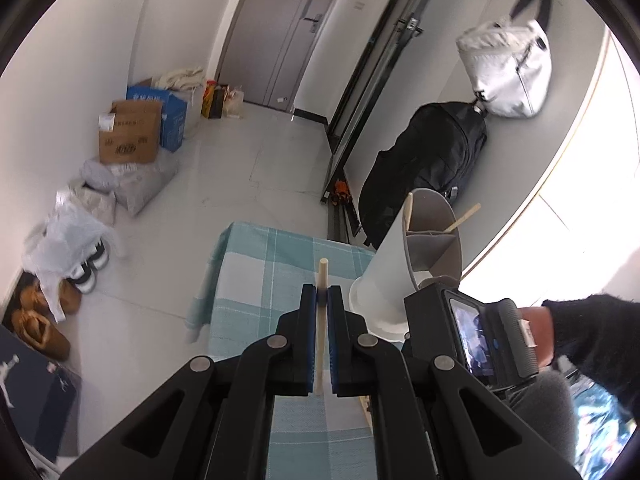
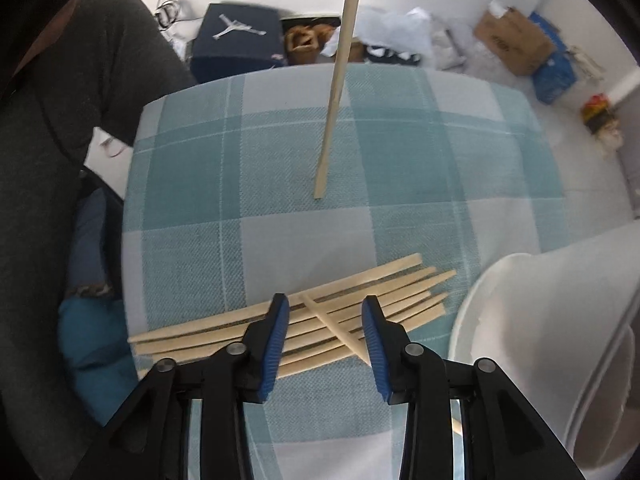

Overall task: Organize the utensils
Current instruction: 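Lower the left chopstick toward the holder while the right gripper lifts its chopstick, then carry both held chopsticks up over the white holder opening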

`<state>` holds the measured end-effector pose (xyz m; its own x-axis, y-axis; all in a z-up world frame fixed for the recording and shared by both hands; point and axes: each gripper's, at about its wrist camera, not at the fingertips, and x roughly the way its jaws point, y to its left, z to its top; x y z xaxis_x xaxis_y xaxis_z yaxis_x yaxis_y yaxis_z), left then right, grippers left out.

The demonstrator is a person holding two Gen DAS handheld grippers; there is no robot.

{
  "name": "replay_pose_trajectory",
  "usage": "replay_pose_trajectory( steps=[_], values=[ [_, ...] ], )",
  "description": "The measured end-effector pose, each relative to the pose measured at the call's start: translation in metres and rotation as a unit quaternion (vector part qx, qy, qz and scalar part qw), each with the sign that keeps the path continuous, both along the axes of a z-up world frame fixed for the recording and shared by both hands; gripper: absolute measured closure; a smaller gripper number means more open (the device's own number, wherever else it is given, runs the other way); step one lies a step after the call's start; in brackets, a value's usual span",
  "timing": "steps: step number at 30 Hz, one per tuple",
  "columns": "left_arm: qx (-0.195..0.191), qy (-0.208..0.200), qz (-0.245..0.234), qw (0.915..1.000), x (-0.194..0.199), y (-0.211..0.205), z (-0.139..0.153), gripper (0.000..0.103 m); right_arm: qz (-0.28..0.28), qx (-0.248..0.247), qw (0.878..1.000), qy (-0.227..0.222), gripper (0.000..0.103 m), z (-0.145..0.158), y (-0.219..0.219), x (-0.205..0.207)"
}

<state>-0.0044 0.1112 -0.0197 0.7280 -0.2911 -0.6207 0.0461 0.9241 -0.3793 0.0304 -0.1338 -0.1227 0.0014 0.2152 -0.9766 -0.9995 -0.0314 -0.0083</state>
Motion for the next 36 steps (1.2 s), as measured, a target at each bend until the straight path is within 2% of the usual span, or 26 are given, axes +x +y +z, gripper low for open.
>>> replay_pose_trajectory(
  steps=[1,2,3,9,16,20,22,24,27,31,33,36],
  values=[
    [-0.004,0.001,0.003,1.0000,0.001,0.002,0.000,0.102,0.004,0.000,1.000,0.002,0.075,0.001,0.001,0.001],
    [-0.008,0.003,0.007,0.9999,0.001,0.004,-0.001,0.102,0.004,0.002,1.000,0.005,0.084,0.000,0.001,0.001],
    [-0.012,0.004,0.010,0.9999,0.001,0.007,-0.001,0.102,0.002,0.005,1.000,0.006,0.088,0.001,0.000,0.003],
    [-0.022,0.008,0.016,0.9996,0.004,0.006,-0.001,0.102,-0.015,0.020,1.000,0.006,0.098,0.006,-0.002,0.007],
    [-0.014,0.005,0.012,0.9998,0.004,0.001,-0.002,0.102,-0.047,0.058,0.997,0.010,0.099,0.017,-0.008,0.000],
    [-0.017,-0.008,0.005,0.9998,0.001,-0.001,0.001,0.102,-0.093,0.113,0.989,0.020,0.099,0.037,-0.021,0.001],
    [-0.036,-0.032,-0.006,0.9988,-0.005,-0.001,0.008,0.102,-0.126,0.153,0.980,0.028,0.099,0.049,-0.032,0.001],
    [-0.020,-0.052,-0.006,0.9984,-0.011,-0.006,0.016,0.102,-0.155,0.196,0.968,0.031,0.099,0.060,-0.042,0.000],
    [-0.014,-0.048,-0.013,0.9986,-0.012,-0.015,0.018,0.102,-0.202,0.266,0.942,0.022,0.099,0.077,-0.066,-0.002],
    [0.007,-0.042,-0.020,0.9989,-0.012,-0.029,0.020,0.102,-0.253,0.329,0.910,-0.007,0.099,0.088,-0.089,-0.010],
    [0.008,-0.044,-0.029,0.9986,-0.015,-0.035,0.025,0.102,-0.276,0.347,0.896,-0.020,0.099,0.093,-0.100,-0.014],
    [0.020,-0.046,-0.039,0.9980,-0.020,-0.045,0.031,0.102,-0.313,0.381,0.869,-0.031,0.099,0.099,-0.120,-0.021]
  ],
)
